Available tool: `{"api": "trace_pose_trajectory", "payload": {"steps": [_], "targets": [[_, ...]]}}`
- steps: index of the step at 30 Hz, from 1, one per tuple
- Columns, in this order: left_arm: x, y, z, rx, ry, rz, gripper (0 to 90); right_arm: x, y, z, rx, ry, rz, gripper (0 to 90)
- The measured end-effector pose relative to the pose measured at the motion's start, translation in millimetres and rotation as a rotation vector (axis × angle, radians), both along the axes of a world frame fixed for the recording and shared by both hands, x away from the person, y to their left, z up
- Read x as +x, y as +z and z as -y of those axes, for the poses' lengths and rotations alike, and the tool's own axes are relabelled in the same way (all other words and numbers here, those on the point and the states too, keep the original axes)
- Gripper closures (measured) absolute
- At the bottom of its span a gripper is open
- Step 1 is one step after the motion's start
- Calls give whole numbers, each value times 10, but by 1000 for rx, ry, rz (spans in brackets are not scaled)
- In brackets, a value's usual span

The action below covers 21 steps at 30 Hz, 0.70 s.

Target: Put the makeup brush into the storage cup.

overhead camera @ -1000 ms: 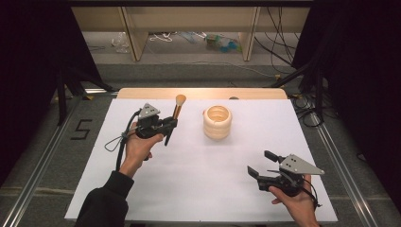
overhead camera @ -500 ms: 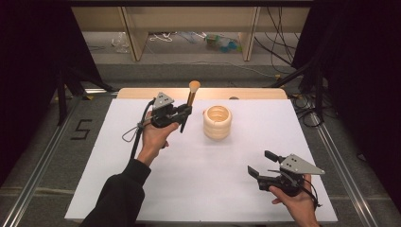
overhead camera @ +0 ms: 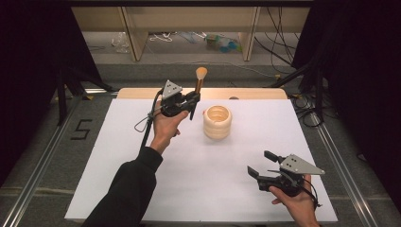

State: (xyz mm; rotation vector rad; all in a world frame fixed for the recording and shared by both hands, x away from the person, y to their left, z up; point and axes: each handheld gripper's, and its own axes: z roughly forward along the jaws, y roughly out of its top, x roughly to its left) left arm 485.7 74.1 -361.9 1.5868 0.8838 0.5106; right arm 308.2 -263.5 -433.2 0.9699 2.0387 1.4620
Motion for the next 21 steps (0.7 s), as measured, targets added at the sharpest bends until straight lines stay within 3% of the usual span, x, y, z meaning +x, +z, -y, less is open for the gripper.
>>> {"api": "trace_pose_trajectory", "payload": {"steps": [6,9,21], "targets": [[58,39,140,-9,-4,26,743,1,-1,2,0,2,2,184],[85,45,223,11,-12,36,743,-1,-2,-1,1,5,0,184],[171,9,420,-19,-24,38,743,-4,1,-2,2,9,-2,184]]}}
